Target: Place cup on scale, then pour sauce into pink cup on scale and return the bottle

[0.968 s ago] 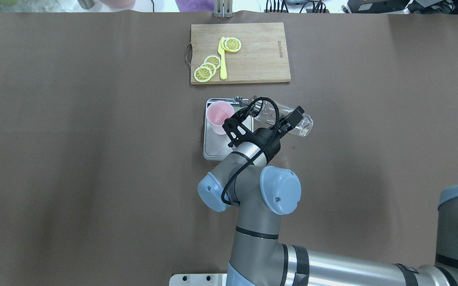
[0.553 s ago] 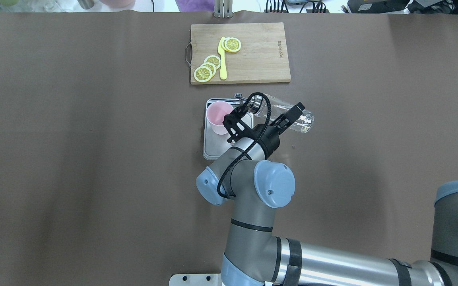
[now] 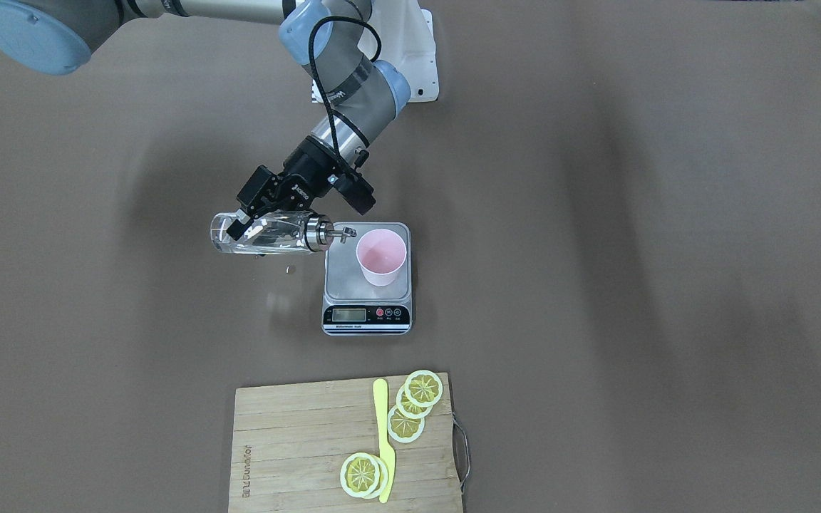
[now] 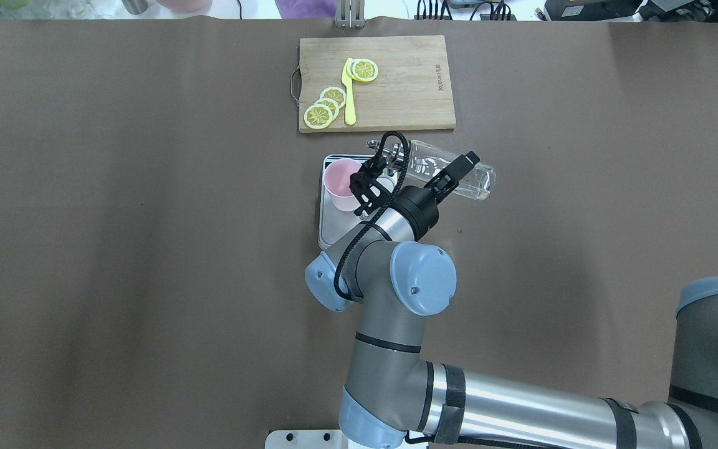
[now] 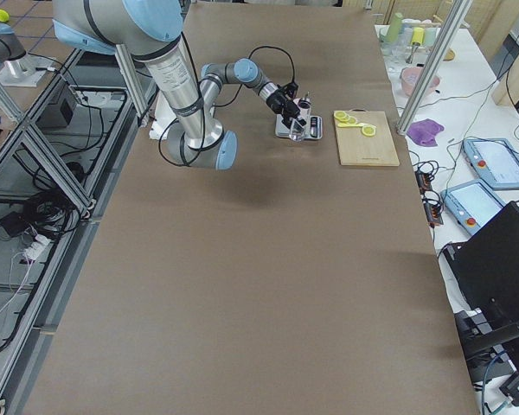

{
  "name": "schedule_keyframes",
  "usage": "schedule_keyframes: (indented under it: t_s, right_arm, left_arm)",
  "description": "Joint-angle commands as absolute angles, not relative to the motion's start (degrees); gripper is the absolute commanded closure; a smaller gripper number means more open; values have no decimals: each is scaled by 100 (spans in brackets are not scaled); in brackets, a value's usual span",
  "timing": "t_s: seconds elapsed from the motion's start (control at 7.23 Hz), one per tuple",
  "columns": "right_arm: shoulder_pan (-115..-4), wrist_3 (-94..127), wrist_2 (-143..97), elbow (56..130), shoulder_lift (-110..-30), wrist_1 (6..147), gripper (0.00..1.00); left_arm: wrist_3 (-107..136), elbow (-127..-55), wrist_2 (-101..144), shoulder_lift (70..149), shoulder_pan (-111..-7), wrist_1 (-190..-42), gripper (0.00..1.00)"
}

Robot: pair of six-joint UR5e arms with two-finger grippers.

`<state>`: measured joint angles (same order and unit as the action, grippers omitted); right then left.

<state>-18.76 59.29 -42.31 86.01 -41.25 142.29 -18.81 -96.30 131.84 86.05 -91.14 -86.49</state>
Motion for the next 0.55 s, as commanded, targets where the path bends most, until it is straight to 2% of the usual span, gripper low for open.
schedule_keyframes:
  t_s: [0.0,0.41]
  right_arm:
    - [-1899,5915,-4228,8534,-4105,14536,100]
    - [-1898,5924,-4228,8385,-3885,14950,100]
  left_arm:
    - [-1881,-9615,13184,8604,-9114,-8648,2]
    - [-1872,-9615,13184,8604,-9114,-8648,2]
